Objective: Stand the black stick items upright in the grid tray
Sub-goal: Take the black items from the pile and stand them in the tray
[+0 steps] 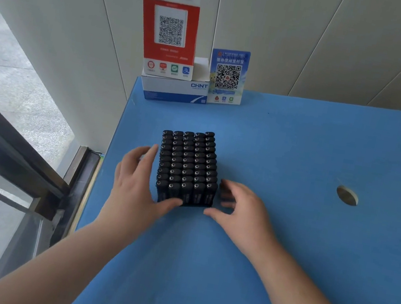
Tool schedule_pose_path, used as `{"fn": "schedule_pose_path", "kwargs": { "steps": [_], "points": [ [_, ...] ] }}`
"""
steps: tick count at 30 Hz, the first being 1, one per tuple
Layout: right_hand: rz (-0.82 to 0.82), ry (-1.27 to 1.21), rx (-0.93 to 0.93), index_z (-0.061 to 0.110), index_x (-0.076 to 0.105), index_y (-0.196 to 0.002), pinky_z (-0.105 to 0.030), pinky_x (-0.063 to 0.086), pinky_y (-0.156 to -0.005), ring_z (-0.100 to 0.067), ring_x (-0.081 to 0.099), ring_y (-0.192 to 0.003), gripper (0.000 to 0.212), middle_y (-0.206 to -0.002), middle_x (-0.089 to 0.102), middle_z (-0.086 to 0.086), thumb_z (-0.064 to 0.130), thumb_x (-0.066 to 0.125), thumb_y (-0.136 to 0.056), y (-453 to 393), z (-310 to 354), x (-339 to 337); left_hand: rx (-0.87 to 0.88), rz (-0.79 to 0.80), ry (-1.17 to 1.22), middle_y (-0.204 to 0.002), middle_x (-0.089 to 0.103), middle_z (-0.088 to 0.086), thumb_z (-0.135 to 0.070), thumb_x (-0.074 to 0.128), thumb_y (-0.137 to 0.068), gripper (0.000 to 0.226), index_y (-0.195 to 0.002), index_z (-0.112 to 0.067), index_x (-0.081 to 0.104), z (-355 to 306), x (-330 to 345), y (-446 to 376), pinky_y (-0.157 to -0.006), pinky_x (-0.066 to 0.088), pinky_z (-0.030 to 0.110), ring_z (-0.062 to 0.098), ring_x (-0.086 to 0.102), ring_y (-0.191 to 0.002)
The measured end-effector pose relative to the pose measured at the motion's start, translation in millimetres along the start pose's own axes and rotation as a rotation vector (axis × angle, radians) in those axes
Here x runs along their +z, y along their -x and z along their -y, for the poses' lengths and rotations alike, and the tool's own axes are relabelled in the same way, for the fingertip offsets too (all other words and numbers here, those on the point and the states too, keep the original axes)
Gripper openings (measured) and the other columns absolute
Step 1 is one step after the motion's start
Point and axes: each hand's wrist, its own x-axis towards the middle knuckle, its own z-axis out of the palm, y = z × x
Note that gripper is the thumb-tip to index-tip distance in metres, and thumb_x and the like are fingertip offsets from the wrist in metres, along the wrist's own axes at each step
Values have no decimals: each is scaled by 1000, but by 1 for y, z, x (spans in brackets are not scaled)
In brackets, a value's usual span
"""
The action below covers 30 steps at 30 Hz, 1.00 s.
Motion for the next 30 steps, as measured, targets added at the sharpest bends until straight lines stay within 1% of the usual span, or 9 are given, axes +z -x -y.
{"fn": "schedule_pose_path", "kwargs": {
  "steps": [2, 4, 8, 12, 16, 19, 23, 27, 30],
  "points": [
    [12, -10, -37, 36, 65, -118, -23, 54, -88, 4, 64, -94, 55, -105, 62, 22, 25, 88, -70, -2, 5, 5, -129, 80, 79, -142, 30, -10, -38, 92, -61, 116, -154, -22, 24, 14, 7, 4, -109, 40, 38, 12, 40, -126],
    [-4, 17, -51, 38, 66, -111, -15, 49, -84, 3, 63, -94, 50, -101, 63, 23, 25, 88, -68, -4, 9, 11, -142, 146, 80, -136, 36, -17, -39, 91, -61, 113, -153, -23, 28, 20, 12, 5, -106, 36, 25, -2, 38, -119],
    [-103, 22, -74, 28, 70, -102, -4, 40, -75, 0, 60, -87, 43, -95, 64, 20, 19, 89, -65, -7, 10, 21, -75, 180, 82, -112, 46, -40, -46, 77, -60, 74, -126, -50, 44, 18, 14, 0, -87, 32, 6, -16, 42, -109],
    [-133, 21, -95, 28, 70, -97, -3, 38, -72, 10, 55, -82, 39, -88, 59, 26, 16, 89, -64, -13, 10, 24, -56, 147, 96, -111, 45, -43, -40, 78, -65, 64, -122, -49, 50, 22, 14, -5, -81, 32, 2, -29, 37, -105],
    [-115, 8, -114, 27, 72, -101, -2, 38, -73, 16, 55, -86, 42, -92, 63, 23, 16, 90, -64, -30, 13, 28, -75, 114, 92, -107, 46, -41, -37, 80, -66, 63, -120, -49, 50, 26, 12, -17, -82, 33, 9, -20, 42, -105],
    [-106, -1, -118, 26, 73, -105, -1, 38, -73, 7, 58, -85, 46, -96, 67, 19, 15, 90, -64, -48, 18, 32, -95, 112, -16, -109, 46, -35, -44, 78, -69, 65, -125, -50, 46, 29, 6, -32, -85, 27, 29, -4, 43, -112],
    [-87, 9, -125, 24, 73, -106, -2, 39, -74, -2, 60, -85, 45, -97, 70, 12, 16, 91, -65, -76, 24, 37, -127, 112, -16, -124, 52, -23, -46, 77, -72, 69, -133, -47, 43, 38, 3, -54, -89, 27, 31, 7, 49, -118],
    [-107, 21, -139, 22, 73, -103, 1, 37, -72, 8, 57, -78, 41, -93, 65, 16, 15, 90, -67, -103, 30, 47, -164, 79, 35, -119, 58, -21, -39, 74, -73, 58, -125, -45, 50, 43, 4, -77, -97, 42, 41, 12, 54, -116],
    [-105, 44, -148, 19, 73, -102, 1, 37, -70, 1, 54, -75, 40, -91, 61, 14, 15, 90, -66, -128, 36, 52, -191, 57, 44, -118, 61, -17, -37, 74, -73, 53, -122, -41, 53, 49, 2, -98, -96, 46, 46, 14, 55, -116]
  ]
}}
